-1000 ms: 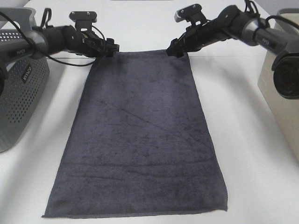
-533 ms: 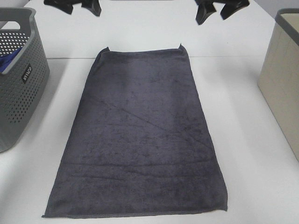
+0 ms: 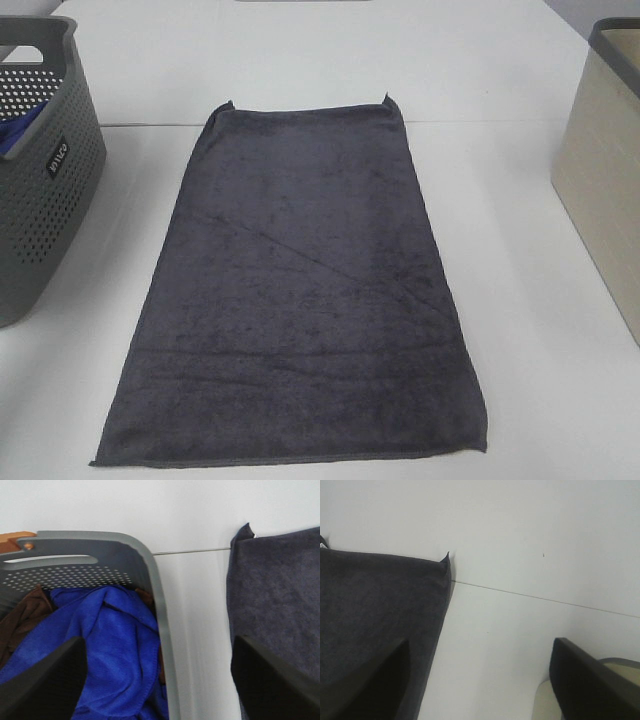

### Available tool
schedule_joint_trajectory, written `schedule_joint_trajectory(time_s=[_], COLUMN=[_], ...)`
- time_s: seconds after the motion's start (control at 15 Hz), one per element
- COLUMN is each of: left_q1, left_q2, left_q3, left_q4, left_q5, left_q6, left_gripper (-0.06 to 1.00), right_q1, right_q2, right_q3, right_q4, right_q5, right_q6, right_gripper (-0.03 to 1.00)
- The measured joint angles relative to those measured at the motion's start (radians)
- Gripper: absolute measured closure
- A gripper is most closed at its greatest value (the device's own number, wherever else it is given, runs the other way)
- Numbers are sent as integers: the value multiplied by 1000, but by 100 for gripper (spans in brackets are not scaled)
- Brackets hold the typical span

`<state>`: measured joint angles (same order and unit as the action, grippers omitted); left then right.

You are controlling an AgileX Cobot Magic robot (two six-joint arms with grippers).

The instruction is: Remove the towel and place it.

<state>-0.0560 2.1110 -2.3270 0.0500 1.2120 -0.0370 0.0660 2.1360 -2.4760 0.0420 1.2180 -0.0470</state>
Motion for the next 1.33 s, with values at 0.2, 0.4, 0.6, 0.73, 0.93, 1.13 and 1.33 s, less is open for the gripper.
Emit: schedule_joint_trajectory(time_s=[0.2, 0.4, 0.6, 0.73, 0.93, 1.13, 1.33], left_q1=[40, 87, 87, 87, 87, 87, 87], left_q2=[-81, -411, -736, -917, -1193, -1411, -1664], left_q3=[100, 522, 863, 1053, 1298, 1466, 1609], left_q4=[-50, -36, -36, -36, -6, 21, 22], left_q5=[0, -25, -140, -168, -178, -219, -239], left_q6=[7, 29, 37, 37, 37, 37, 37], left_gripper=[20, 20, 20, 20, 20, 20, 20], right_q1=[-4, -4, -4, -4, -4, -4, -4], right_q2=[-122, -486, -799, -990, -1260, -1474, -1704], right_q3=[165, 650, 959, 1130, 1356, 1525, 1646], right_q4=[14, 21, 21, 21, 19, 16, 21], right_q5=[0, 0, 1, 2, 2, 3, 3], right_q6=[8, 23, 26, 26, 26, 26, 26], right_gripper=[22, 22, 22, 22, 22, 22, 22])
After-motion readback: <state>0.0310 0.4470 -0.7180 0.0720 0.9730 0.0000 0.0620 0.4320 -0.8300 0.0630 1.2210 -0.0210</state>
